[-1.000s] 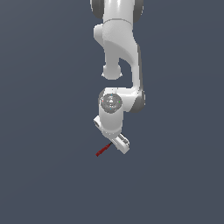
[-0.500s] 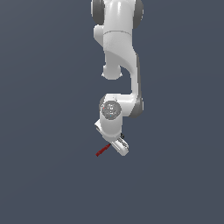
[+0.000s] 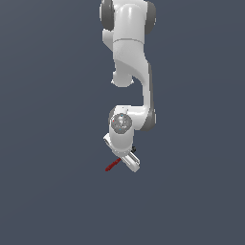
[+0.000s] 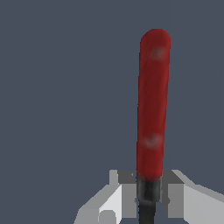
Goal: Pick up the object and move it to a goal position.
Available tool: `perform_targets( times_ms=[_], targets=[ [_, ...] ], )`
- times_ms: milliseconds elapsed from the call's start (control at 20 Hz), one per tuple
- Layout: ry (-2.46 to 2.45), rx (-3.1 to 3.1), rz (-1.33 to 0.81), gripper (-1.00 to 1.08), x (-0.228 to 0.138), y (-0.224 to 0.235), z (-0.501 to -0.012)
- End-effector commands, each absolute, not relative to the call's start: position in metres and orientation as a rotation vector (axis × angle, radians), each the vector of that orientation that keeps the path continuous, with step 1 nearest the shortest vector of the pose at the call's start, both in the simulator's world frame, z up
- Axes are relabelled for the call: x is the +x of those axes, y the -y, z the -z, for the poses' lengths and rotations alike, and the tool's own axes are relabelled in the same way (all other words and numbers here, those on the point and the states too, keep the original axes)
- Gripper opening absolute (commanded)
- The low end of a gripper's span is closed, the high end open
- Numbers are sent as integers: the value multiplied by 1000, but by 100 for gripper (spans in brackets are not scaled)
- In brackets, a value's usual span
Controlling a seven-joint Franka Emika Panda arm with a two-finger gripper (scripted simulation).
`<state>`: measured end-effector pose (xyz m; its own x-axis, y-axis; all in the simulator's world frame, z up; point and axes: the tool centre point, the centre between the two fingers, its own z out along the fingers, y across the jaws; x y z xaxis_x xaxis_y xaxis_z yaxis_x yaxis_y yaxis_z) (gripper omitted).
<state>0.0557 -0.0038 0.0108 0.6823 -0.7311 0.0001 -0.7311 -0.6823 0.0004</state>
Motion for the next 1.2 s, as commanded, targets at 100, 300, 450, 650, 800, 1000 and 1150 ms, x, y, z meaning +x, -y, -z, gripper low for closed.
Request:
perform_targets(
  times_ms=[100,300,450,650,800,1000,1150],
  targets=[
    [1250,2882,0,-100,56,3,-10],
    [1250,2882,0,-100,56,3,-11],
    [1250,2882,0,-100,55,3,-12],
    [1250,2882,0,-100,50,3,-16],
    [1250,2882,0,-100,44,3,-23],
    [1250,2882,0,-100,32,3,-35],
    [1251,2883,1,-100,20,3,-47]
  ],
)
